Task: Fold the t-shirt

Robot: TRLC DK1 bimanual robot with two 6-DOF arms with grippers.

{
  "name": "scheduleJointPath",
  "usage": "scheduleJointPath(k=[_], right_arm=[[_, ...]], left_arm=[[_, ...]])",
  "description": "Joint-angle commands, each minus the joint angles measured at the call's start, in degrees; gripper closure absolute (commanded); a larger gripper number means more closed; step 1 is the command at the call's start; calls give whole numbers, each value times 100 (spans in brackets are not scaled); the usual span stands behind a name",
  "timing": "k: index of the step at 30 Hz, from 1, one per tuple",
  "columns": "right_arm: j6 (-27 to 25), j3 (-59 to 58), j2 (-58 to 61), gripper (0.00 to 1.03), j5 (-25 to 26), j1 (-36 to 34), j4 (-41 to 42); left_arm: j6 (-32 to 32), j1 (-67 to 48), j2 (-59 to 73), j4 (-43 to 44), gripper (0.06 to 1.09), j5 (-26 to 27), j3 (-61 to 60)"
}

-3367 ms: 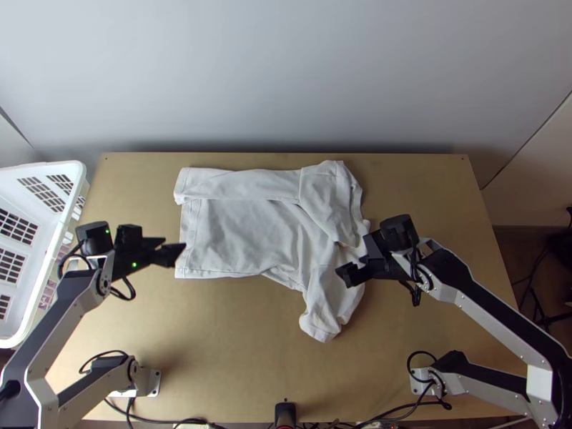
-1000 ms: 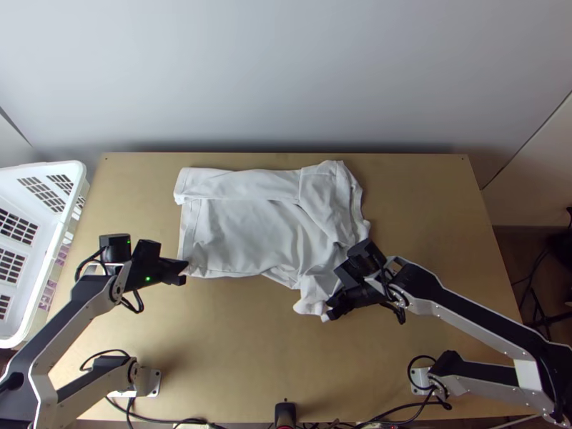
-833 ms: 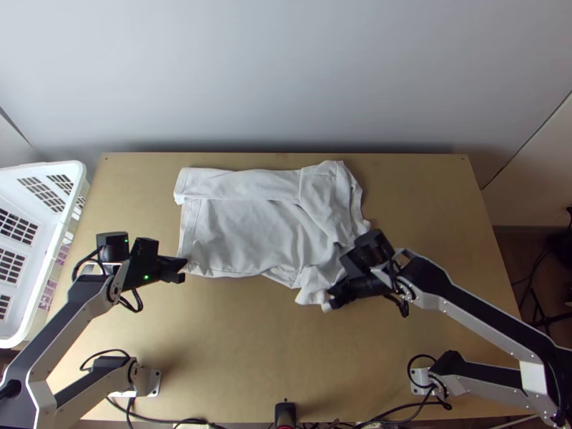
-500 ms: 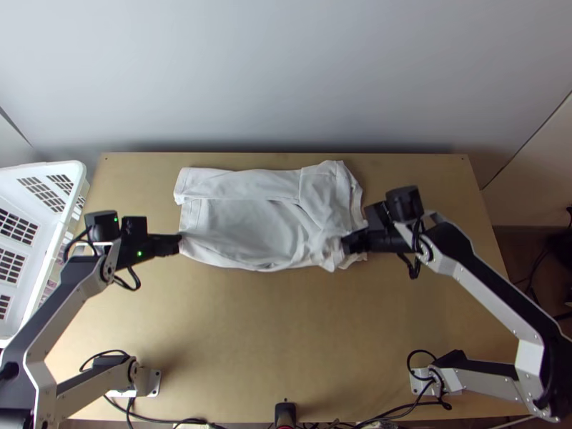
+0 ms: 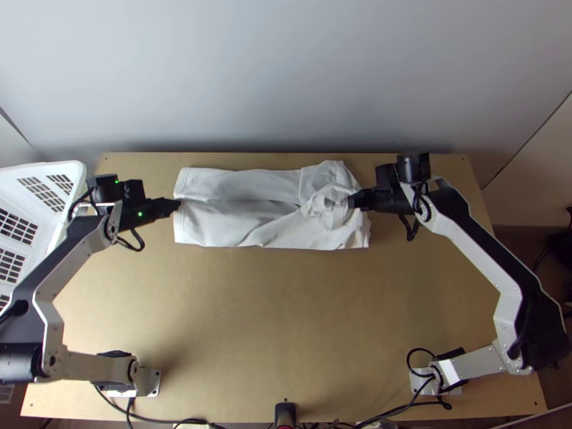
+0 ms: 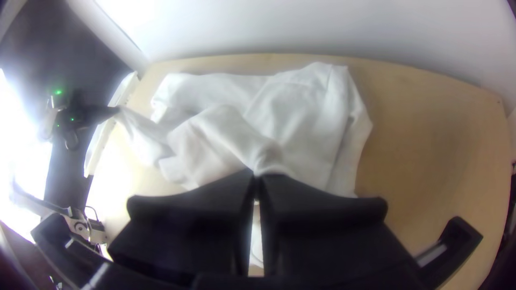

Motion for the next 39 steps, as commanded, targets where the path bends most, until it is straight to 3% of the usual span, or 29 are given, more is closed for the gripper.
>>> scheduleJointPath(k=[1,9,23,39], right_arm=[[31,545,594,100,12,-190,103],[22,1152,1262,100,3,-260,226],[-66,1407,2035,100,12,-444,402],[92,1477,2545,100,29,-559,1360]], left_arm=[[-291,54,802,39,105,-27,869],[-440,151,1531,74,105,-107,1554],[-449,564,1918,214,105,-221,1721],[-502,300,2446,214,105,-344,1845]])
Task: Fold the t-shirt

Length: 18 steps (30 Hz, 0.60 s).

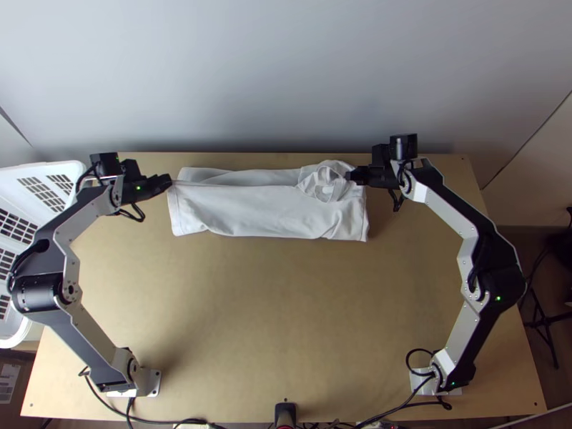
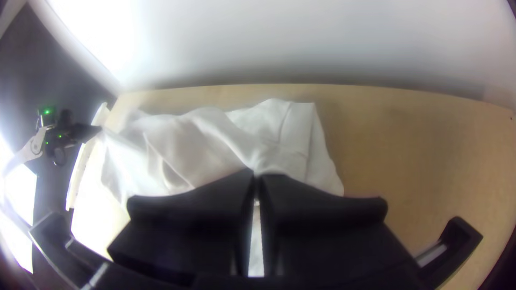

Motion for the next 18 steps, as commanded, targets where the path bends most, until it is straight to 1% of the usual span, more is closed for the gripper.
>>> scheduleJointPath(k=[1,4,6,8,11,12,13,14,15,16,17,18], right_arm=[[88,74,406,100,49,16,431],[158,144,643,100,181,16,651],[255,232,810,100,199,-19,678],[246,232,889,100,199,-28,713],[246,223,1047,100,357,-54,932],[255,250,1109,100,410,-72,1082],[255,276,1170,100,427,-98,1152],[246,320,1197,99,436,-133,1161],[255,346,1214,88,427,-168,1161],[281,320,1197,68,427,-204,1152],[290,258,1126,44,427,-212,1126],[299,162,1021,20,427,-212,1091]], left_arm=[[-67,-187,284,-9,105,-185,87],[-129,-240,337,0,105,-246,131],[-296,-240,354,211,105,-308,87],[-542,-178,390,536,105,-317,52],[-594,-143,513,580,104,-325,158],[-603,-134,548,571,102,-325,184],[-630,-134,574,571,94,-325,210],[-674,-117,600,571,81,-325,228],[-682,-99,609,545,66,-325,263],[-682,-82,609,466,48,-317,289],[-682,-64,600,343,28,-317,298],[-682,-38,548,273,15,-317,289]])
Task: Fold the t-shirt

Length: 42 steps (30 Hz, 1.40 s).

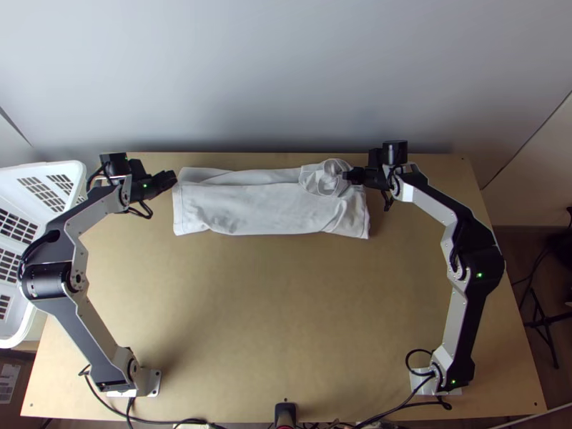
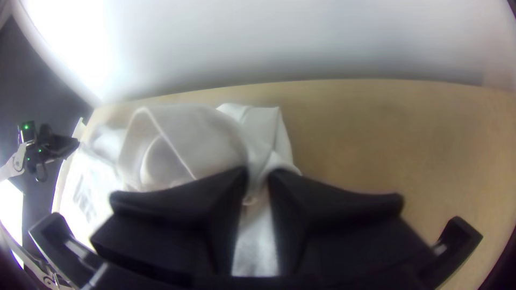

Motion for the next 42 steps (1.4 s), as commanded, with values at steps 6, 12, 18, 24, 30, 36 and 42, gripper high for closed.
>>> scheduleJointPath(k=[6,12,18,24,30,36,42], right_arm=[[58,-725,-883,3,58,-57,-170],[50,-1858,-2421,3,58,40,-214],[50,-2702,-3994,4,58,347,-627],[85,-2790,-5278,4,40,892,-1699],[190,-2430,-5761,4,-127,1218,-2675],[111,-2386,-5796,4,-127,1182,-2824],[129,-2588,-5805,4,-136,1182,-2807]], left_arm=[[128,307,-271,-749,11,108,-28],[233,456,-843,-740,11,266,-529],[216,395,-843,-635,11,530,-863],[-171,359,-474,-204,11,908,-758],[-329,175,168,-134,11,1013,-327],[-294,-80,476,-345,11,1022,130],[-259,-353,827,-679,13,1049,710]])
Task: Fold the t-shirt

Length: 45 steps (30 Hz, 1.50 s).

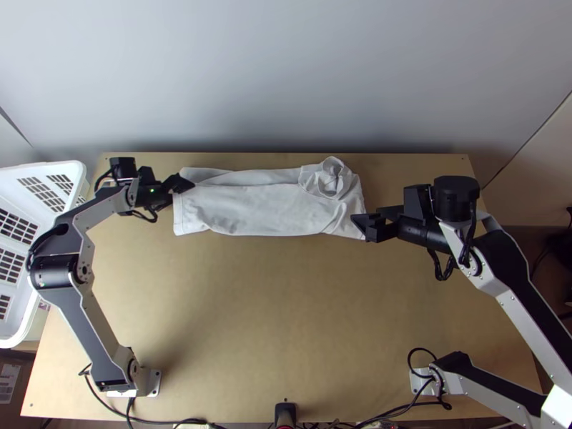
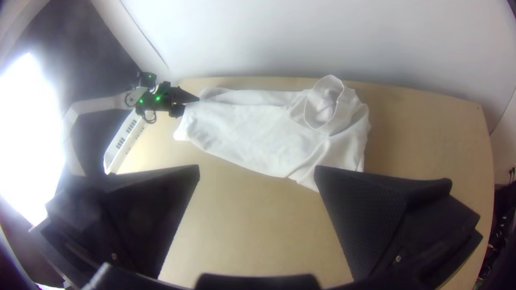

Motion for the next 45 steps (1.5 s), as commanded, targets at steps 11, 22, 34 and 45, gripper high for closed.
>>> scheduleJointPath(k=[11,22,34,45], right_arm=[[61,-454,-217,4,-24,28,-92],[255,-815,-393,4,-24,19,93],[387,-1518,-1043,4,-15,-42,330],[492,-2177,-1728,4,-24,-60,383]], left_arm=[[-3,-362,649,-938,105,656,1091],[-91,104,-335,-1641,105,656,1214],[-91,-968,-572,-2634,105,217,2330],[-460,-2058,105,-3038,105,-363,3552]])
